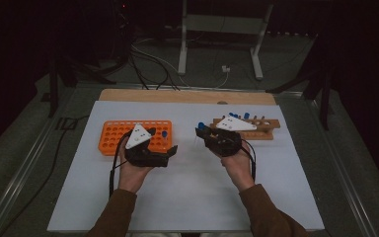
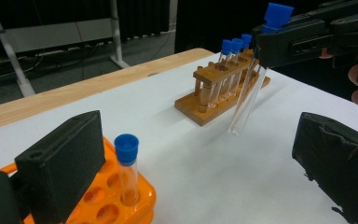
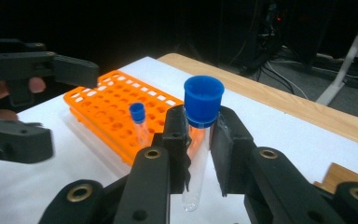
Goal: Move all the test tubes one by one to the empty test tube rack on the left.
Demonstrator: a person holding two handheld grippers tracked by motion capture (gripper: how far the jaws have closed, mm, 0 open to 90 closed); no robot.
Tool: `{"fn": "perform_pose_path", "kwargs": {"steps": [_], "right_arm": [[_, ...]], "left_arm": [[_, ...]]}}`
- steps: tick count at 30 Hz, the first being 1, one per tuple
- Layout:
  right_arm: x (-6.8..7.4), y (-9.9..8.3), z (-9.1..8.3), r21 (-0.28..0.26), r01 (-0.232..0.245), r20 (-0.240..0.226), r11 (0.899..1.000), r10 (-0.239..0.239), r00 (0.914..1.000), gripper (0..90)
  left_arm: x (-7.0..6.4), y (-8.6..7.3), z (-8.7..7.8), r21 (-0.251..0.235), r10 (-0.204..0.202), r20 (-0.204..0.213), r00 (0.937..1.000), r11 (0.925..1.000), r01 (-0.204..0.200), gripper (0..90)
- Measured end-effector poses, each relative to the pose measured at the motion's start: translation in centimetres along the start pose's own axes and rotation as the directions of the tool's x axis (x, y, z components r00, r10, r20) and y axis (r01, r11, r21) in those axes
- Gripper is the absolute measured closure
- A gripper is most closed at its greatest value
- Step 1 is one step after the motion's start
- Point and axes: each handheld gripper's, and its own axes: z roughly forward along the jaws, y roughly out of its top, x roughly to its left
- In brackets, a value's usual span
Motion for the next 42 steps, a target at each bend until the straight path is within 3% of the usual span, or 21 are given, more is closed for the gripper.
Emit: {"fn": "perform_pose_path", "kwargs": {"steps": [13, 20, 31, 35, 40, 42], "right_arm": [[1.5, 0.3, 0.5, 0.013, 0.011, -0.066, 1.000, -0.010, 0.9978, 75.9], [2.4, 0.4, 0.8, 0.016, 0.024, -0.098, 1.000, -0.023, 0.9949, 75.9], [3.4, 0.6, 1.1, 0.019, 0.040, -0.139, 0.999, -0.037, 0.9896, 75.9], [3.5, 0.5, 1.2, 0.022, 0.041, -0.143, 0.999, -0.037, 0.9890, 75.9], [3.4, 0.4, 1.3, 0.021, 0.040, -0.148, 0.999, -0.037, 0.9883, 75.6], [3.3, 0.4, 1.3, 0.019, 0.044, -0.160, 0.999, -0.040, 0.9862, 68.4]], "left_arm": [[-1.0, -0.1, 1.4, 0.022, 0.038, 0.018, 0.9991, 0.9990, -0.038, 9.1], [-1.5, 0.0, 2.0, 0.030, 0.059, 0.023, 0.9980, 0.9978, -0.059, 26.7], [-2.0, 0.0, 2.1, 0.018, 0.103, 0.120, 0.9874, 0.9942, -0.106, 69.2], [-2.1, 0.0, 2.0, 0.016, 0.120, 0.122, 0.9853, 0.9923, -0.123, 76.5], [-2.1, -0.1, 2.0, 0.018, 0.126, 0.120, 0.9848, 0.9915, -0.129, 77.7], [-2.1, -0.1, 2.1, 0.020, 0.123, 0.115, 0.9858, 0.9919, -0.126, 77.8]]}}
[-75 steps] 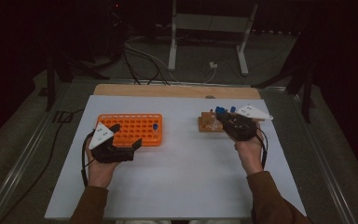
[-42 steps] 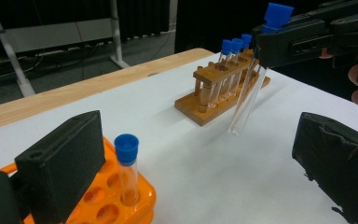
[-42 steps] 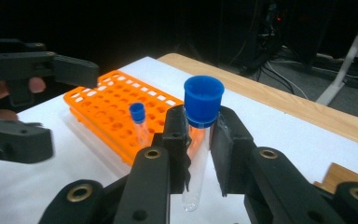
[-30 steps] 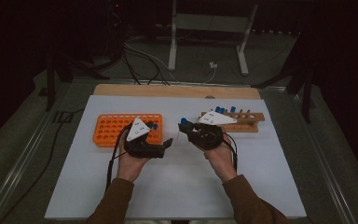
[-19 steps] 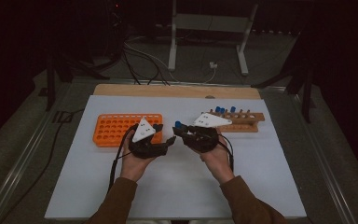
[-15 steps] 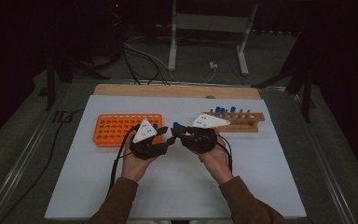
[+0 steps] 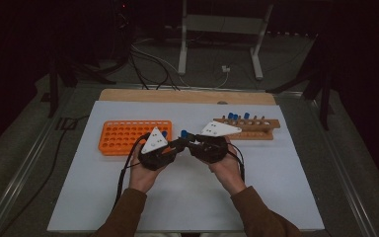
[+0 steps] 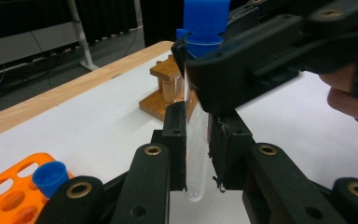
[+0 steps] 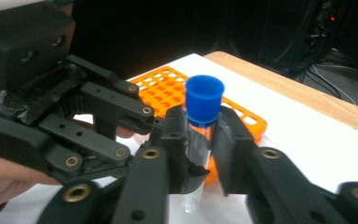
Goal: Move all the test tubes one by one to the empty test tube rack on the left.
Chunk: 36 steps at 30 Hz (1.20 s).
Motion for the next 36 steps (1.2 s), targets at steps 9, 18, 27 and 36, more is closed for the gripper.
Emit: {"fn": "perform_pose_path", "kwargs": {"steps": [9, 18, 27, 36], "right_arm": [[-1.4, -0.5, -1.1, -0.023, -0.049, -0.016, 0.999, 0.049, 0.9987, 39.8], [-2.8, -1.3, -2.4, 0.004, -0.046, 0.083, 0.999, 0.046, 0.9955, 5.6], [-4.2, -3.2, -3.4, 0.047, -0.041, 0.148, 0.998, 0.033, 0.9885, 0.8], [-5.7, -4.5, -5.9, 0.015, -0.056, 0.207, 0.998, 0.052, 0.9769, 0.0]], "left_arm": [[0.9, -0.2, -0.6, 0.008, -0.036, -0.053, 0.9980, 0.9993, 0.036, 78.1], [2.0, -0.5, -1.7, -0.011, -0.066, -0.095, 0.9933, 0.9978, 0.065, 78.2], [2.9, -0.8, -2.6, -0.036, -0.089, -0.134, 0.9870, 0.9957, 0.085, 78.2], [3.8, -1.0, -3.3, -0.048, -0.107, -0.173, 0.9790, 0.9938, 0.100, 78.2]]}}
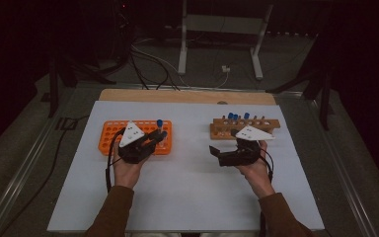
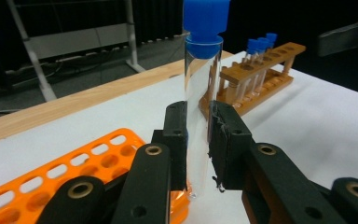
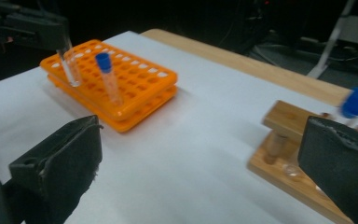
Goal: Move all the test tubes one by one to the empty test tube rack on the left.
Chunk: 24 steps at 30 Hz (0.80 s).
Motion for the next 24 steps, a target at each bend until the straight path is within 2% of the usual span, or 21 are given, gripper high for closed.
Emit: {"fn": "perform_pose_path", "kwargs": {"steps": [10, 14, 24], "right_arm": [[-1.6, -1.2, -2.1, -0.037, -0.036, 0.036, 0.999, 0.037, 0.9987, 0.0], [-1.8, -1.6, -2.6, -0.045, -0.036, 0.046, 0.998, 0.038, 0.9982, 0.0], [-2.3, -1.9, -3.3, -0.058, -0.063, 0.048, 0.996, 0.066, 0.9966, 0.0]], "left_arm": [[0.7, -0.3, 0.0, 0.007, 0.006, -0.048, 0.9988, 1.0000, -0.005, 78.2], [0.9, -0.6, 0.6, 0.023, 0.023, -0.062, 0.9978, 0.9995, -0.021, 78.2], [1.5, -1.8, 2.3, 0.063, 0.014, -0.085, 0.9963, 0.9980, -0.008, 78.1]]}}
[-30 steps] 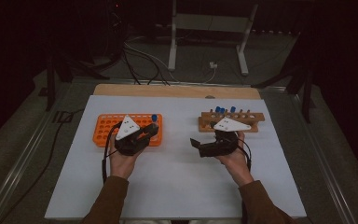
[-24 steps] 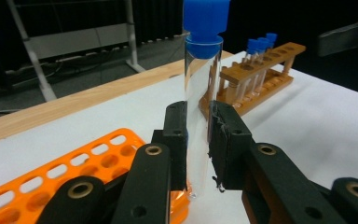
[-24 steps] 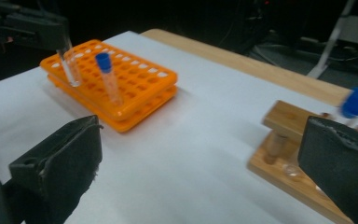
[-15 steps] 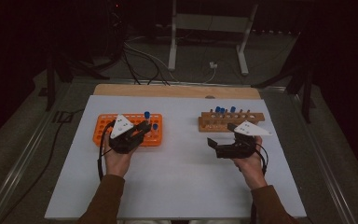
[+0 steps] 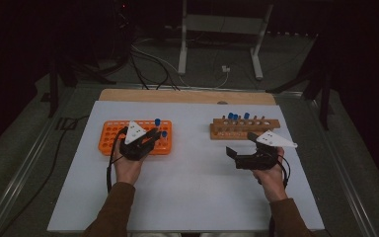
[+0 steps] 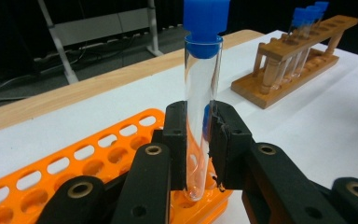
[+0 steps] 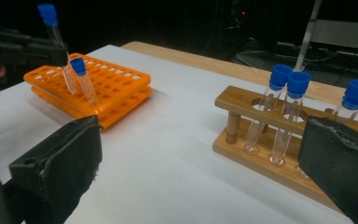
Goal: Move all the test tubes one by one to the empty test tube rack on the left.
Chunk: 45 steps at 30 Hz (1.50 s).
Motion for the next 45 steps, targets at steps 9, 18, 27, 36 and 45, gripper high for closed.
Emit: {"fn": "perform_pose_path", "kwargs": {"steps": [9, 18, 27, 36, 45], "right_arm": [[-0.1, 0.0, -0.1, -0.007, -0.006, -0.003, 1.000, 0.006, 1.0000, 0.0], [-0.1, -0.2, 0.0, 0.001, -0.008, -0.008, 1.000, 0.008, 0.9999, 0.0], [-0.1, -0.5, 0.2, 0.016, -0.007, -0.013, 1.000, 0.008, 0.9999, 0.0], [-0.1, -0.6, 0.3, 0.022, -0.006, -0.015, 1.000, 0.006, 0.9999, 0.0], [-0.1, -0.6, 0.4, 0.024, -0.005, -0.015, 1.000, 0.006, 0.9999, 0.0]], "left_arm": [[0.3, -1.5, 1.3, 0.043, -0.025, -0.014, 0.9996, 0.9987, 0.026, 78.1], [0.3, -2.6, 2.0, 0.103, -0.029, -0.020, 0.9994, 0.9942, 0.031, 78.0], [0.3, -3.0, 2.1, 0.117, -0.024, -0.016, 0.9996, 0.9928, 0.026, 78.1], [0.2, -3.6, 2.3, 0.129, -0.022, -0.018, 0.9996, 0.9913, 0.024, 78.1], [0.1, -3.5, 2.3, 0.134, -0.026, -0.019, 0.9995, 0.9905, 0.029, 77.1]]}}
